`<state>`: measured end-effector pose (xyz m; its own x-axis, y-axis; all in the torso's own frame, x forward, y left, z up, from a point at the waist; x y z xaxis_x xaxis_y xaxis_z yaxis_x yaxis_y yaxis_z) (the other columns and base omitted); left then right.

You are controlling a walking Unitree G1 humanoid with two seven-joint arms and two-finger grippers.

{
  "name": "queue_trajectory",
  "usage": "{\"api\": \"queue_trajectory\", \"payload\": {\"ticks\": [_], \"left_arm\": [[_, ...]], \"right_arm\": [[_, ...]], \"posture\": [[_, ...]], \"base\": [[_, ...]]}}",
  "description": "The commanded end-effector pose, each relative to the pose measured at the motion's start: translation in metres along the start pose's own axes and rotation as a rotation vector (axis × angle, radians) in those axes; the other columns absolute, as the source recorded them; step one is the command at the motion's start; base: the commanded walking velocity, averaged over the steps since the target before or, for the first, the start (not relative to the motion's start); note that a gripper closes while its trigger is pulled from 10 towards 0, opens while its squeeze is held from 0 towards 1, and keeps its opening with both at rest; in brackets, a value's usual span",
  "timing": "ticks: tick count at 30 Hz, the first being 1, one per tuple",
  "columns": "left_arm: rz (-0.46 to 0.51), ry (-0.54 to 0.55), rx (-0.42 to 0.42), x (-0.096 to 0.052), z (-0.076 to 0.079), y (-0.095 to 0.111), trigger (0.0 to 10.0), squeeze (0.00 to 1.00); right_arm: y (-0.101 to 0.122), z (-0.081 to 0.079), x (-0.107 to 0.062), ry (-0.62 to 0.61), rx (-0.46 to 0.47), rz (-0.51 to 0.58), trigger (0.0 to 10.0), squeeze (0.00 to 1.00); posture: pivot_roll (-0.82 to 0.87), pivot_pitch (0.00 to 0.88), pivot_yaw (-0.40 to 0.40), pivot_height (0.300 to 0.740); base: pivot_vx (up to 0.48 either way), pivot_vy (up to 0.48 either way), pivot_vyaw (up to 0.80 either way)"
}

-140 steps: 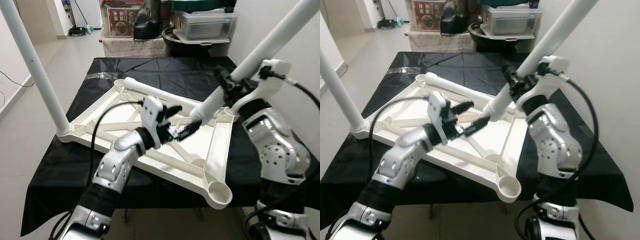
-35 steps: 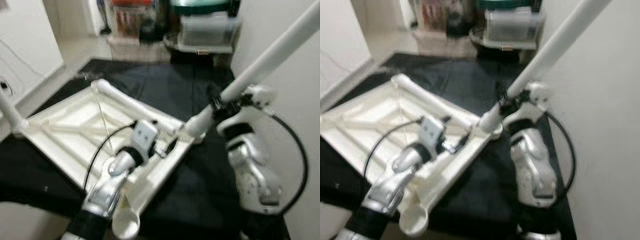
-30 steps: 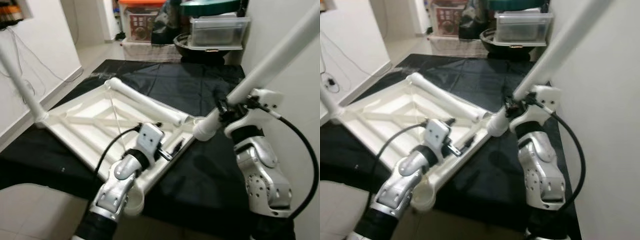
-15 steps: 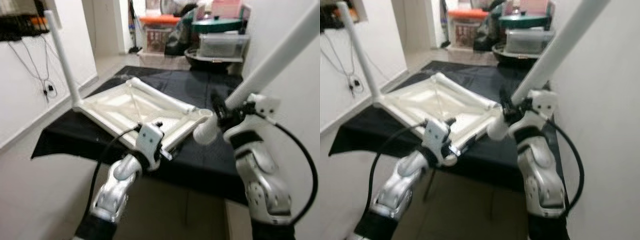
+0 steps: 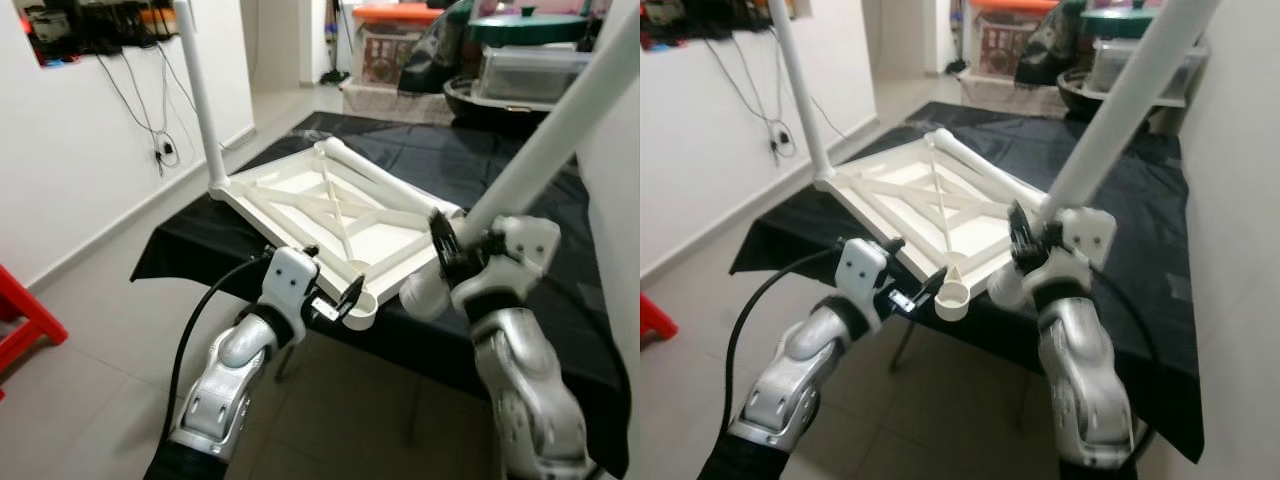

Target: Building children table

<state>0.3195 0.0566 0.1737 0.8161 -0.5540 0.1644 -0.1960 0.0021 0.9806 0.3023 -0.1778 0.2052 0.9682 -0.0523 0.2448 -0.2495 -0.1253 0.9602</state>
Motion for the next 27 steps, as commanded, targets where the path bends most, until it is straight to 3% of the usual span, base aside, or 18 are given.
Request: {"api": "queue_trajectory", "payload": {"ticks": [1, 10, 27], "left_arm": [[0.008, 0.006, -0.008, -0.001, -0.001, 0.003, 10.0, 0.0], [0.007, 0.008, -0.017, 0.003, 0.0, 0.004, 10.0, 0.0], [0.017, 0.045, 0.0, 0.003, -0.003, 0.01, 10.0, 0.0]], "right_arm": [[0.015, -0.002, -0.001, -0.011, -0.001, 0.075, 10.0, 0.0], [0.02, 0.003, -0.002, -0.055, -0.001, 0.096, 10.0, 0.0], [0.027, 0.0, 0.0, -0.065, -0.033, 0.123, 10.0, 0.0]], "posture": [[0.06, 0.0, -0.044, 0.74], [0.05, 0.0, -0.037, 0.74], [0.06, 0.0, -0.04, 0.74]], "base": [[0.0, 0.48, 0.0], [0.0, 0.445, -0.54], [0.0, 0.0, 0.0]]}}
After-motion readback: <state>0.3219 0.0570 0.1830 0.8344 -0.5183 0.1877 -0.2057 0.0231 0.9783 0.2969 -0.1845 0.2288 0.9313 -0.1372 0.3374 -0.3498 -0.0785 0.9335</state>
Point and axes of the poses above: a point about 5 cm out from each wrist's last joint towards the gripper, its own x axis pointing out of the wrist towards the gripper, its own y axis along the axis of the wrist's last joint, z = x × y, the point moved 3 cm from there along x, pointing out of the wrist towards the gripper
